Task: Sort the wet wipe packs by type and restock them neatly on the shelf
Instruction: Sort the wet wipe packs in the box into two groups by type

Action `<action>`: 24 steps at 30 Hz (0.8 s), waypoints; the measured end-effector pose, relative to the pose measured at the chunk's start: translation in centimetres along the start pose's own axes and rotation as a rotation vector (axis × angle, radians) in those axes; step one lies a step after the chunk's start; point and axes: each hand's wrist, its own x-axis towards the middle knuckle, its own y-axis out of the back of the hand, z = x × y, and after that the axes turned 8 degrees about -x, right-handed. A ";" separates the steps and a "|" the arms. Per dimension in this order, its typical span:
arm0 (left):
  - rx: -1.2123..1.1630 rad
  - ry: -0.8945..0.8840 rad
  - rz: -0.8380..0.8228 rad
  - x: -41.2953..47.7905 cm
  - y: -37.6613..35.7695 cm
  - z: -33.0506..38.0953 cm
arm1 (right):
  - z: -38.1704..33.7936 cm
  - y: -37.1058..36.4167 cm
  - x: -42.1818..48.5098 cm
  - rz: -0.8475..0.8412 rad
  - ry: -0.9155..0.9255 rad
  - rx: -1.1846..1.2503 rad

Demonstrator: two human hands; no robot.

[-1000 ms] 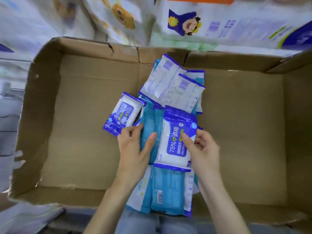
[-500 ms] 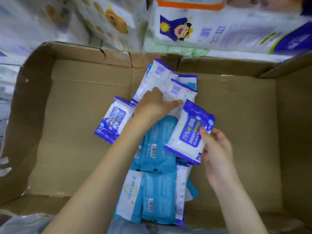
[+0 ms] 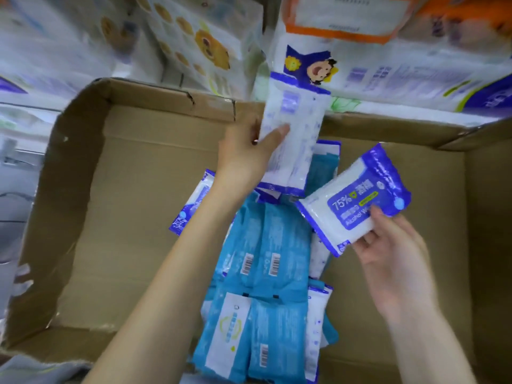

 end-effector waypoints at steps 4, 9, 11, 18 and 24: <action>-0.349 0.067 0.266 -0.3 6.2 0.7 | -0.8 -5.4 -0.4 -0.049 0.009 0.018; -0.502 0.347 0.483 0.3 16.7 -4.4 | 2.6 -15.2 -0.4 -0.107 -0.056 0.064; -0.477 0.427 0.530 1.2 20.0 -6.3 | 5.7 -19.4 0.3 -0.097 -0.136 0.090; -0.626 0.611 0.493 5.6 23.5 -9.3 | 13.7 -28.2 4.7 0.063 -0.411 0.422; -0.797 0.529 0.515 8.2 21.3 -8.6 | 14.6 -28.3 8.3 0.161 -0.276 0.354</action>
